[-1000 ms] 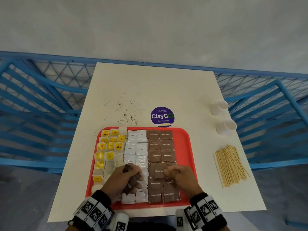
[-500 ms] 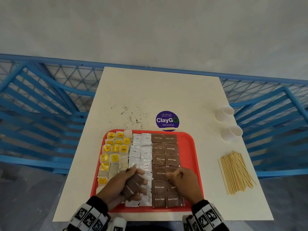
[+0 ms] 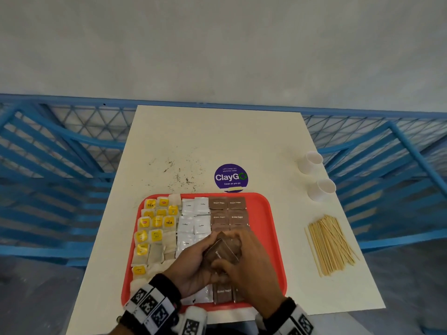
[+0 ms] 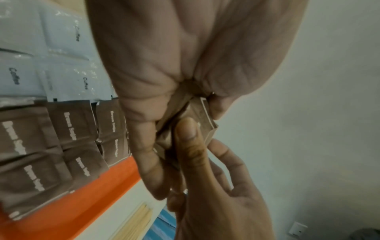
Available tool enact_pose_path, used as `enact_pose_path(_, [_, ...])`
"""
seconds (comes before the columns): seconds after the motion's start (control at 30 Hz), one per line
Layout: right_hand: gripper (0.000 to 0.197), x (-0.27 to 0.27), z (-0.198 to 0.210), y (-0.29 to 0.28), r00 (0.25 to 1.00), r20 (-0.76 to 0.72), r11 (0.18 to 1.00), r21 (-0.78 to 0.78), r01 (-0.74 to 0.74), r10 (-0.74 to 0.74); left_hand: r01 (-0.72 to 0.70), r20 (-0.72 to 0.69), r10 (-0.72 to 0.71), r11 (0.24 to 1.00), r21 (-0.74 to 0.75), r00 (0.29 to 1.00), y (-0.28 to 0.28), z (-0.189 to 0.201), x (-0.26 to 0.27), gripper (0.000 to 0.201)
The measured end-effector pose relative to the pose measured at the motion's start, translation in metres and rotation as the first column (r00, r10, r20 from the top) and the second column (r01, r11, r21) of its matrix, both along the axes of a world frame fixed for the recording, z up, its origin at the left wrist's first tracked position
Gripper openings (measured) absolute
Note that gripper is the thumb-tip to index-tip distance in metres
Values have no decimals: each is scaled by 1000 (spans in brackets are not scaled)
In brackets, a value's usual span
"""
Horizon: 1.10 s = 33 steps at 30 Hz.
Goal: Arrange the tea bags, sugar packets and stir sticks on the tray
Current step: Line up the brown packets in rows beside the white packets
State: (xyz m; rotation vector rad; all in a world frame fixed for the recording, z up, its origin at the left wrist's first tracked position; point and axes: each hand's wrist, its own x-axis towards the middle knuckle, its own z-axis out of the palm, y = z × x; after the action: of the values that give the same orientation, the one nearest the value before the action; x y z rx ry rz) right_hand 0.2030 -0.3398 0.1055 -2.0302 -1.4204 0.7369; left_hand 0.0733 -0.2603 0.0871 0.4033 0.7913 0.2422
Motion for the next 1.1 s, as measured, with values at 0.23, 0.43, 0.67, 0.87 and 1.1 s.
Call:
enact_pose_path(0.23, [45,2,-2,-3,996,78,995,-92,-23,30,-89,51,91,995,-46,995,0,5,5,40])
enact_pose_path(0.43, [20,24,17,5,973,-206,994,-23,-110,103,10,-11,-9,995,99,1000,3,10,4,48])
enact_pose_path(0.67, [30,66,17,19,898,-439,990,-115,-87,28,207,-233,-82,786,582,969,16,4,-4,22])
enact_pose_path(0.87, [23,79,26,23,781,-624,999,-33,-6,-15,109,-148,-38,854,508,988,26,9,-10,26])
enact_pose_path(1.1, [28,63,15,31,755,-654,998,11,56,-35,119,-156,-37,823,556,987,25,12,-5,27])
